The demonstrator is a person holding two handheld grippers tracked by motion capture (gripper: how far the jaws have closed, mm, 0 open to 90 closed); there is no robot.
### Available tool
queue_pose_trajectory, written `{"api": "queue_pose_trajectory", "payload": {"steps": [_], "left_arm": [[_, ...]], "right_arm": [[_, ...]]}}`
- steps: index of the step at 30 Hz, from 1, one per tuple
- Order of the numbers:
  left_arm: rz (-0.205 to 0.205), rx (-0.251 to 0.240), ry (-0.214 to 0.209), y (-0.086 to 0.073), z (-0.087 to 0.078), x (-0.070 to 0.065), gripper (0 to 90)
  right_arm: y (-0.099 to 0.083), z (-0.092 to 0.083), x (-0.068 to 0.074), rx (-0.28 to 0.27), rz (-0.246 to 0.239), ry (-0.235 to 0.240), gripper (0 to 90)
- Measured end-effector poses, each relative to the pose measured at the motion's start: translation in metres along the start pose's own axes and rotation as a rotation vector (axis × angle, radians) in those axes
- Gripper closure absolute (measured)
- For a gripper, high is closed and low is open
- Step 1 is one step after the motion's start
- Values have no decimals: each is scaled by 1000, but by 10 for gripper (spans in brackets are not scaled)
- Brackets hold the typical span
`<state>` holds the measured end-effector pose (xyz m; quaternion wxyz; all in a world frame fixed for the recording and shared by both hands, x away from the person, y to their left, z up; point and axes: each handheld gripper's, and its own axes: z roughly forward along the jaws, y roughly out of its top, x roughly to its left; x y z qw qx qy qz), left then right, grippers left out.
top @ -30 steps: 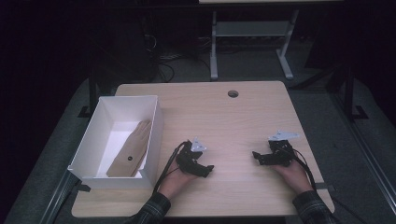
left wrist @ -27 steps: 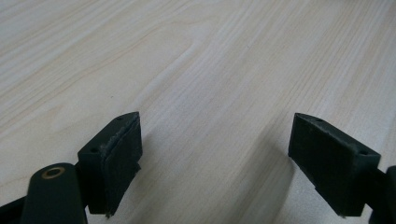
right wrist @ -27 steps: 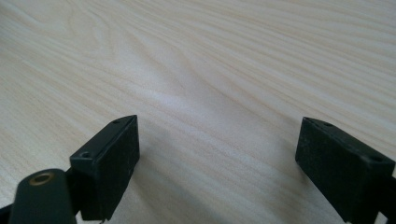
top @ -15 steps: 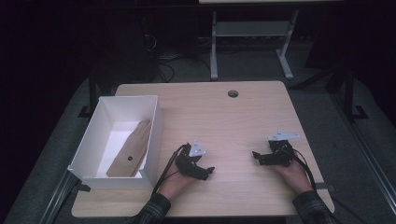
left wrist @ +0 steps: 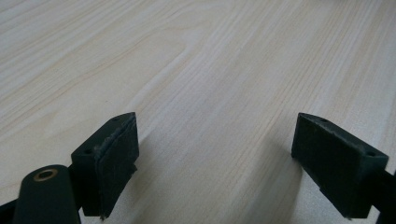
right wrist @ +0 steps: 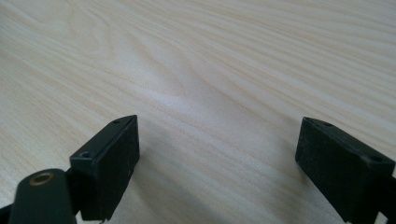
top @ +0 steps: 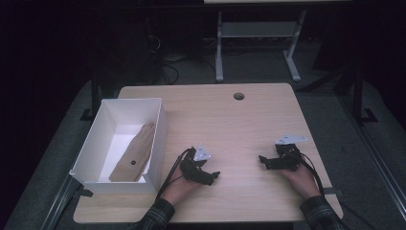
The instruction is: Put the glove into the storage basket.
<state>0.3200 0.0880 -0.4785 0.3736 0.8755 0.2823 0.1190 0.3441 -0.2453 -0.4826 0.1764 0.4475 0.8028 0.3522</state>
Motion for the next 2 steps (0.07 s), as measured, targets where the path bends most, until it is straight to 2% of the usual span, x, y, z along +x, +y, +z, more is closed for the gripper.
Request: {"api": "queue_pose_trajectory", "payload": {"steps": [2], "left_arm": [[0, 0, 0, 0, 0, 0, 143]], "right_arm": [[0, 0, 0, 0, 0, 0, 133]]}}
